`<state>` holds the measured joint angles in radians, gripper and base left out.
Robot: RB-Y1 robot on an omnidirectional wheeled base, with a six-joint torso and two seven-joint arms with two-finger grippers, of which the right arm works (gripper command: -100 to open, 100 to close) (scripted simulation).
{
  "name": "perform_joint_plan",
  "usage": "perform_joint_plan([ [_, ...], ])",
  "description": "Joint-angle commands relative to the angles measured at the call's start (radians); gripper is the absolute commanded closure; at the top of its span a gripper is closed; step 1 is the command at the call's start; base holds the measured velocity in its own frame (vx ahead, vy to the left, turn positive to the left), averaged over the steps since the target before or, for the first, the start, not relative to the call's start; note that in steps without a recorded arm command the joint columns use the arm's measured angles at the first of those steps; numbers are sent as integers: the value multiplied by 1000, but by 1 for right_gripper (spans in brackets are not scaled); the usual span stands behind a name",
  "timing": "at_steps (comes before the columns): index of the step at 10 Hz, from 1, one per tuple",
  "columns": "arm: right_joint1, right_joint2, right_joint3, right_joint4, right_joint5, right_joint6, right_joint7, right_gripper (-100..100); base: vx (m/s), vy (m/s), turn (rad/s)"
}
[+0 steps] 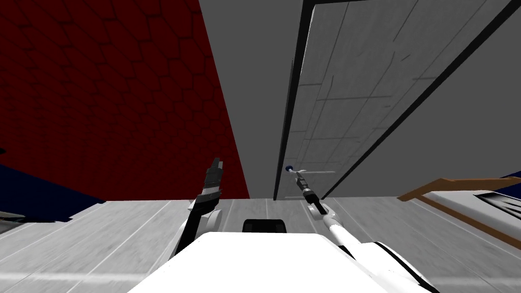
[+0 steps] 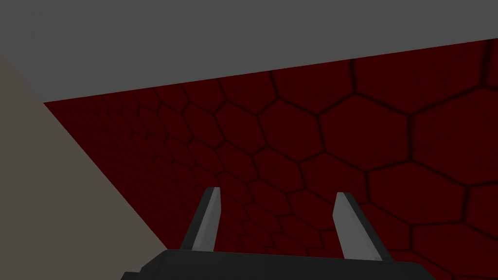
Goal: Pull the door open
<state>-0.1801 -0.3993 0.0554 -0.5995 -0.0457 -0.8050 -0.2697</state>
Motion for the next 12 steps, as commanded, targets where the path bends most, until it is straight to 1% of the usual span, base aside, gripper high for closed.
perform_joint_plan([
  [1, -17, 1, -19, 31, -2, -6, 4, -100, 74, -7, 163],
  [2, -27, 2, -31, 54, -3, -12, 7, -100, 81, -24, 124],
  [3, -46, 3, -51, 92, -5, -22, 11, -100, 103, -29, 209],
  [4, -57, 4, -63, 116, -6, -29, 13, -100, 117, -49, 201],
  [5, -45, 4, -54, 96, -5, -26, 11, -100, 51, -28, 37],
  [6, -45, 4, -54, 96, -5, -26, 11, 100, -7, 4, -31],
  [11, -45, 4, -54, 96, -5, -26, 11, 100, -7, 3, -2],
  [12, -31, -11, -42, 92, 0, -39, -10, 100, -98, -29, 114],
])
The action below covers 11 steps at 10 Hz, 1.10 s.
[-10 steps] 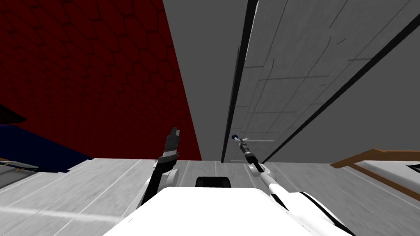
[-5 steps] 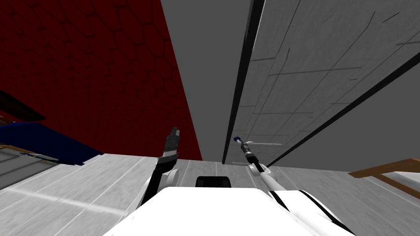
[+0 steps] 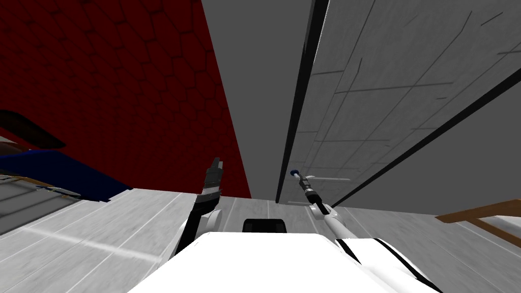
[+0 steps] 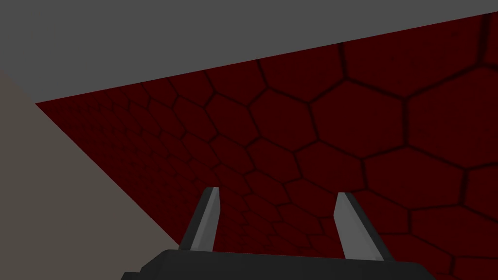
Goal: Pull the door open
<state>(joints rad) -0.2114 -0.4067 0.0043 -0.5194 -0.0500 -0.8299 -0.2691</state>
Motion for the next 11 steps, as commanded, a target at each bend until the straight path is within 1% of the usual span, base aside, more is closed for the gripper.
perform_joint_plan([
  [1, 4, -8, 13, 10, 7, -19, -17, 100, -155, -40, 116],
  [5, 39, -47, 47, -3, 23, -59, -71, 100, -186, -59, 108],
  [8, 68, -79, 75, -14, 37, -93, -116, 100, -197, -108, 131],
  [9, 61, -68, 71, -9, 35, -85, -105, 100, -95, -42, 33],
  [10, 78, -82, 84, -6, 43, -114, -126, 100, -138, -50, 126],
  [11, 86, -91, 90, -5, 46, -131, -136, 100, -238, -95, 159],
])
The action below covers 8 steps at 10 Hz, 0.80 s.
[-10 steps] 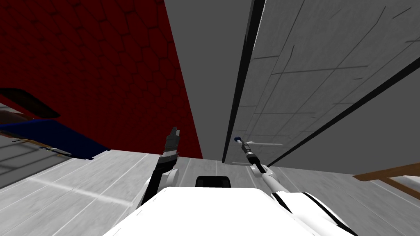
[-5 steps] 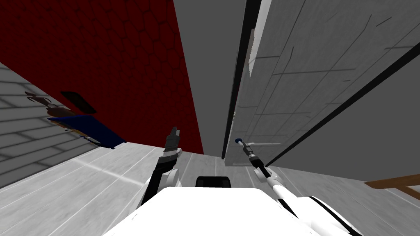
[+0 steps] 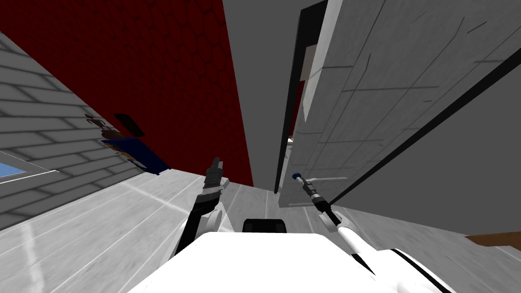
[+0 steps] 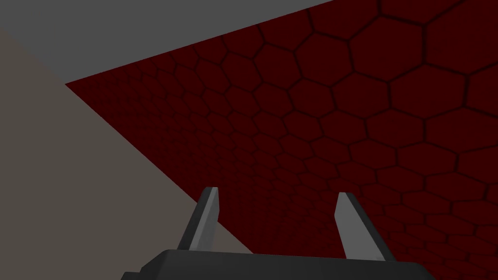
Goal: Pull the door open
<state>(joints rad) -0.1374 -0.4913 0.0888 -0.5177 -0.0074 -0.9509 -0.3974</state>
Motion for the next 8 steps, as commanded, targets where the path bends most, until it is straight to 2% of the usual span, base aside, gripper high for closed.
perform_joint_plan([
  [1, 22, -18, 13, -6, 8, -29, -20, 100, -241, -90, 137],
  [5, 61, -62, 42, -2, 26, -107, -68, 100, -201, -99, 127],
  [6, 46, -48, 40, 14, 24, -97, -57, 100, -97, -43, 32],
  [7, 64, -60, 46, 24, 26, -134, -70, 100, -135, -85, 185],
  [8, 64, -60, 46, 24, 26, -134, -70, 100, -162, -87, 140],
])
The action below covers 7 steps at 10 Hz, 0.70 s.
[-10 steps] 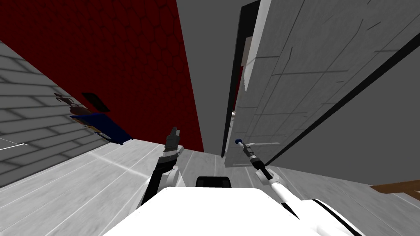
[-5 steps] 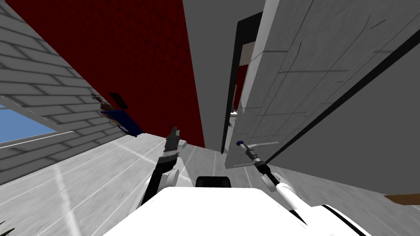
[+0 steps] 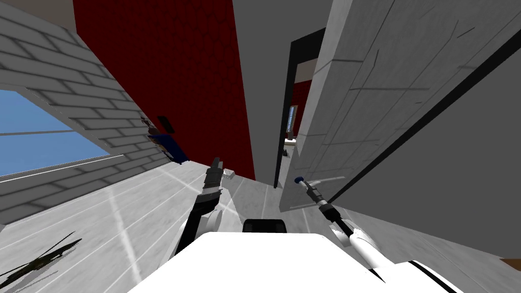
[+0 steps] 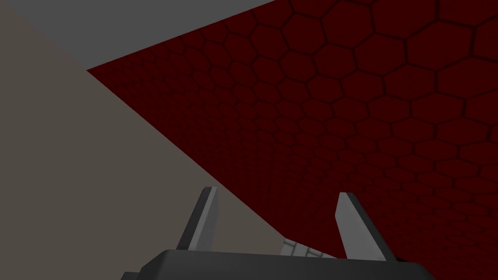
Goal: Pull the door open
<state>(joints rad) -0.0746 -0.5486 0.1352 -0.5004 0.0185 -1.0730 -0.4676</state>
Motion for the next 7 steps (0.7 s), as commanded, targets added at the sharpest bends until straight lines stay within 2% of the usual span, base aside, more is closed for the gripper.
perform_joint_plan([
  [1, 12, -11, 2, 11, 0, -32, -5, 100, -142, -62, 104],
  [5, 42, -36, 8, 25, 0, -90, -22, 100, -141, -68, 131],
  [7, 64, -54, 12, 35, 0, -132, -34, 100, -170, -65, 148],
])
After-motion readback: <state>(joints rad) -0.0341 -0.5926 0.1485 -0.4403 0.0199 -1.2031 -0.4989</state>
